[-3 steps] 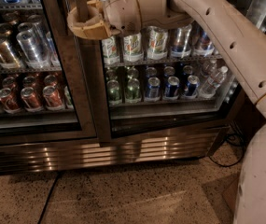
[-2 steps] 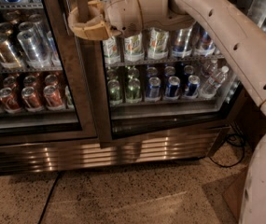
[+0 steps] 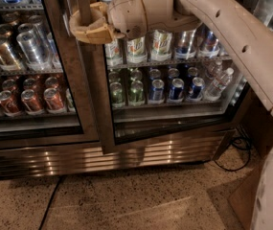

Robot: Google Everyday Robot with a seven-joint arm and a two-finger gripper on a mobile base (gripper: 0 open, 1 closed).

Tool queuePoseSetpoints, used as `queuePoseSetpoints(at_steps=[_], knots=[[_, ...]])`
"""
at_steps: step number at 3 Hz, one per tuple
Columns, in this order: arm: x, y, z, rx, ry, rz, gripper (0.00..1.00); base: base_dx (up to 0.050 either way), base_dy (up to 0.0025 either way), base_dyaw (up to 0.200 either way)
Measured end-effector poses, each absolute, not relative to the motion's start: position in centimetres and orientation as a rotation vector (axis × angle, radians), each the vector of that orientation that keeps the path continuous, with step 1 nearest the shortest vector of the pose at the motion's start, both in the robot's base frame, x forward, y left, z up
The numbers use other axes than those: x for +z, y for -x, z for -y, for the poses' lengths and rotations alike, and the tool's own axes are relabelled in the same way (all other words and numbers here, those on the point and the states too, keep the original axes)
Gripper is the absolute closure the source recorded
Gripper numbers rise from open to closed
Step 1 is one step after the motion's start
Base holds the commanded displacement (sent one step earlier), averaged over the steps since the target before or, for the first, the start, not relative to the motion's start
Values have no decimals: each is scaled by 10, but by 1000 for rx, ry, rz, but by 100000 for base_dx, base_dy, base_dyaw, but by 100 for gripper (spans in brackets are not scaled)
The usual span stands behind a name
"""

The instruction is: Open right fridge door

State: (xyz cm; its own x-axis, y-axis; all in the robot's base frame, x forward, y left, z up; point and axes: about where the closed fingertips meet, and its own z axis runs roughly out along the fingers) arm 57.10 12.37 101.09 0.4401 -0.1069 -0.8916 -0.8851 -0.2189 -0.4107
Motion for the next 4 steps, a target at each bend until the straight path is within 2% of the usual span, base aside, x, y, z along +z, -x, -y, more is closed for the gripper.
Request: queuePoseSetpoints(at_steps=[4], knots=[[1011,-561,-120,924,1636,-879,100,0,0,0]])
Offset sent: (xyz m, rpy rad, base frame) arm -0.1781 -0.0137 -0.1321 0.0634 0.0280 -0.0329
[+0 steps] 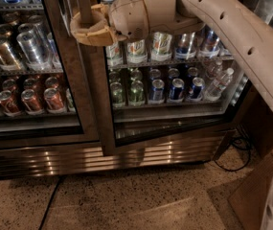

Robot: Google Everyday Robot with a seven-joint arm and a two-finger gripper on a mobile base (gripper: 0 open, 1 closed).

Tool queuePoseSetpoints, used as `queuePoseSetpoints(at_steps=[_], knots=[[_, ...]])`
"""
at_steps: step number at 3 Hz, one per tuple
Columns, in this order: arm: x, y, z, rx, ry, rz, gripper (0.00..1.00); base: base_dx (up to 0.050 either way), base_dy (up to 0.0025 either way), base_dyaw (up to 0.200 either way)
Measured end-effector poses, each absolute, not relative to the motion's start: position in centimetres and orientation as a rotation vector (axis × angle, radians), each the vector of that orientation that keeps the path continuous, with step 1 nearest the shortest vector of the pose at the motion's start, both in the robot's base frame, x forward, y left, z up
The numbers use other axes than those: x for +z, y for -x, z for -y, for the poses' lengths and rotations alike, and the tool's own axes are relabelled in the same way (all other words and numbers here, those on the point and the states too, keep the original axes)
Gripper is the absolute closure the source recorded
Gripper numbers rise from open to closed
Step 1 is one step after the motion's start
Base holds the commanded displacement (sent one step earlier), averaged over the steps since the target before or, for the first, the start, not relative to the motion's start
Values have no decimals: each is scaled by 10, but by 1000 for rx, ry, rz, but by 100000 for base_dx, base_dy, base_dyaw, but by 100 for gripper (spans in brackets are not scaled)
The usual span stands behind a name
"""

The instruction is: Open right fridge door

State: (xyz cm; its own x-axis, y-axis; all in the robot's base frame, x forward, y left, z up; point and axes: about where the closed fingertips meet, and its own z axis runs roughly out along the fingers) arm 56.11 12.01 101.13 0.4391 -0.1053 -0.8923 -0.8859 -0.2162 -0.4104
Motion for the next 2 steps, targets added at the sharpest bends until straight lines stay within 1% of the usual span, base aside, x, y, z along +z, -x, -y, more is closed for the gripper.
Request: queuePoseSetpoints(at_steps=[2], knots=[[1011,-554,-119,924,1631,-880,100,0,0,0]])
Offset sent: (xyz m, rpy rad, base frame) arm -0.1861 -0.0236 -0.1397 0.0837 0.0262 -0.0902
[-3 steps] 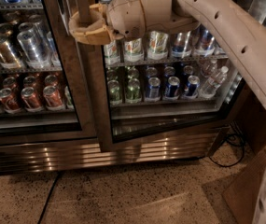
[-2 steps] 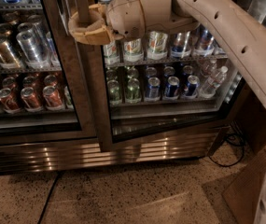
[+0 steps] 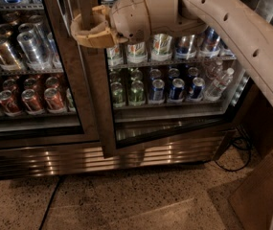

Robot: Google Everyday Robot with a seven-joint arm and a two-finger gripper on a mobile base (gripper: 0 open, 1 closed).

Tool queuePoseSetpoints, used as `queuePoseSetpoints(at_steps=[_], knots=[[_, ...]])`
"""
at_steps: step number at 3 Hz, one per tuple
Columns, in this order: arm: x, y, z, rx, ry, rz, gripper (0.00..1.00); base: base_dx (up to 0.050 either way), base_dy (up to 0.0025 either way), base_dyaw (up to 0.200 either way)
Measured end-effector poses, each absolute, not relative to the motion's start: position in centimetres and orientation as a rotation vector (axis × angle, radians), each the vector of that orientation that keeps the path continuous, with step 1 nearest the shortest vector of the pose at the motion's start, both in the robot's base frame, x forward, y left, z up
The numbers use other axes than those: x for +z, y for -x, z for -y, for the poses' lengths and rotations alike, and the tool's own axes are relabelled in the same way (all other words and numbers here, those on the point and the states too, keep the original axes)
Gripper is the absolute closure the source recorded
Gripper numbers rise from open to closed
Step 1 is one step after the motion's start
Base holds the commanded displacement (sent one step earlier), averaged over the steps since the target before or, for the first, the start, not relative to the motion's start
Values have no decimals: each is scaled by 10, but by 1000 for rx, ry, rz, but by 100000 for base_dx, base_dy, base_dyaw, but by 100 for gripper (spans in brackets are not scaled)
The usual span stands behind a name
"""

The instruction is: Open right fridge door

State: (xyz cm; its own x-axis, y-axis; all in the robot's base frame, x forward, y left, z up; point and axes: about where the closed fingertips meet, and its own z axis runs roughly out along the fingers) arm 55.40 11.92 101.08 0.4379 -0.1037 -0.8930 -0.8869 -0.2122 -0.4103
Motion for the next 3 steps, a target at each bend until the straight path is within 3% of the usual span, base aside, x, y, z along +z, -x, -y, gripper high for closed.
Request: queuePoseSetpoints(at_steps=[3], knots=[[1010,-550,-117,922,1633,-875,100,0,0,0]])
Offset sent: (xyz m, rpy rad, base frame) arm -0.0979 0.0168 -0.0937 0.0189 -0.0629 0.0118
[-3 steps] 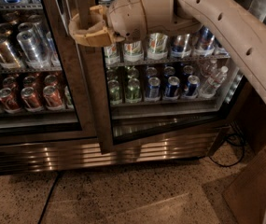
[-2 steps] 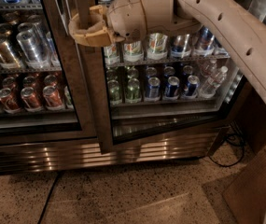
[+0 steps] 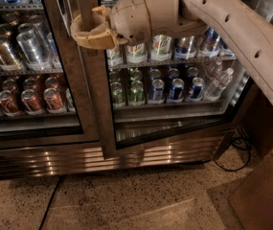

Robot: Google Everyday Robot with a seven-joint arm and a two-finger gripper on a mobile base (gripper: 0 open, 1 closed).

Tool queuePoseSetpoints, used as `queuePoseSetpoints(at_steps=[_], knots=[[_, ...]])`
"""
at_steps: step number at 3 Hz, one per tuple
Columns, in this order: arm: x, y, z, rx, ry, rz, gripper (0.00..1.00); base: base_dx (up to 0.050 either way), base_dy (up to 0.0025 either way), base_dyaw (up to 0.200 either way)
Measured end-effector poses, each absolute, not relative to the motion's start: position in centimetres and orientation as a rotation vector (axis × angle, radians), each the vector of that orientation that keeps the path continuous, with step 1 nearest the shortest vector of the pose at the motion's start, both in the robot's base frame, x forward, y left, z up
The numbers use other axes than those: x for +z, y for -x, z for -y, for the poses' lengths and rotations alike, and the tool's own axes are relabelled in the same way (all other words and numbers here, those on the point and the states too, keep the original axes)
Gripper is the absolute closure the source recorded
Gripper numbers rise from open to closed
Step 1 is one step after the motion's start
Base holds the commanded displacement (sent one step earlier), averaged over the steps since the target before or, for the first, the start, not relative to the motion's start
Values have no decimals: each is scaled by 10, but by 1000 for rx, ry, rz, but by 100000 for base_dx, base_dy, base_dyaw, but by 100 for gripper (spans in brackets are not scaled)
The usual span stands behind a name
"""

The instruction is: Open right fridge door

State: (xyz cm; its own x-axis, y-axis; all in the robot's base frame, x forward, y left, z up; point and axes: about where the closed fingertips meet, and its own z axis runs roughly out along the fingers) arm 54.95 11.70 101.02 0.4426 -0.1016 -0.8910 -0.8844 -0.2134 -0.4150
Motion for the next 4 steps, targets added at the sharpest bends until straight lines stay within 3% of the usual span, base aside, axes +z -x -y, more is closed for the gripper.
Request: queuePoseSetpoints(at_steps=[3,4], knots=[[1010,-546,-116,916,1632,-866,100,0,0,0],[1011,-546,-116,915,1632,-866,81,0,0,0]])
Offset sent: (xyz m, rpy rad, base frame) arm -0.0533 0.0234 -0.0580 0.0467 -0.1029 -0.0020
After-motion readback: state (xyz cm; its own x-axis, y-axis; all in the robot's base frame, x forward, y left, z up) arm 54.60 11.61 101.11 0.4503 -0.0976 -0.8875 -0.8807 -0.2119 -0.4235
